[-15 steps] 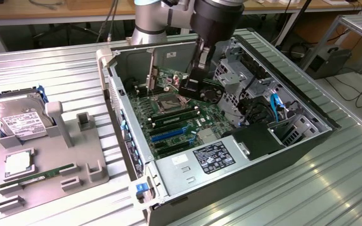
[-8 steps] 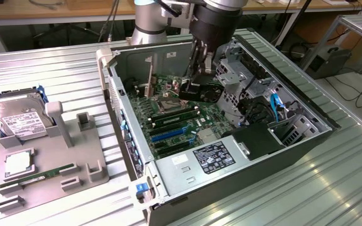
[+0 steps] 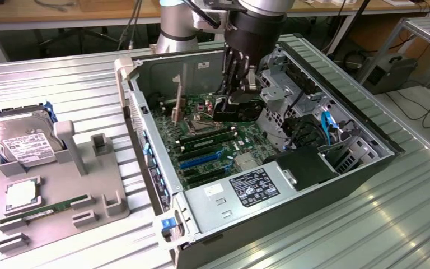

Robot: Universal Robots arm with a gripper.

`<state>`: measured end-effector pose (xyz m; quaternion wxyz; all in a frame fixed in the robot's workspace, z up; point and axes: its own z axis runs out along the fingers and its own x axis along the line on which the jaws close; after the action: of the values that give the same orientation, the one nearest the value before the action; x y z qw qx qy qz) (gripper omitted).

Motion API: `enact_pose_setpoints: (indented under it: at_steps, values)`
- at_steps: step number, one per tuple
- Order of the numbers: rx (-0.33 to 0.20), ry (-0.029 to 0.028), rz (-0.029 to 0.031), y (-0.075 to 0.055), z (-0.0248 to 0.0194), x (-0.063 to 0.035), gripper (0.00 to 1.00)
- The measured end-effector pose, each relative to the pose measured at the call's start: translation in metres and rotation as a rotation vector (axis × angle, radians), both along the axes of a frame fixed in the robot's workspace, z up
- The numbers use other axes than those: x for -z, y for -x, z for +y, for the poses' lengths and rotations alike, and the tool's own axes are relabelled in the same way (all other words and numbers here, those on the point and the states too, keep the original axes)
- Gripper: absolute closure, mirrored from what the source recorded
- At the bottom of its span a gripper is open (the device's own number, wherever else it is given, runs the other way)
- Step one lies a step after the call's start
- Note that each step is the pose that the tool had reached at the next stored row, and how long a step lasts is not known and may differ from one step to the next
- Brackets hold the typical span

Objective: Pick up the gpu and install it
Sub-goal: 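Insert the gpu into the slot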

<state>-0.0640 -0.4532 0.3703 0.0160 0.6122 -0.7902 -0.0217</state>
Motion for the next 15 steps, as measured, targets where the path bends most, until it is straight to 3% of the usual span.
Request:
enact_pose_setpoints:
  at_steps: [5, 15]
  values:
    - [-0.084, -0.0010, -0.0012, 0.0000, 0.0000, 0.0017, 0.74]
    - [-0.088, -0.0027, -0.0013, -0.0002, 0.0000, 0.0018, 0.74]
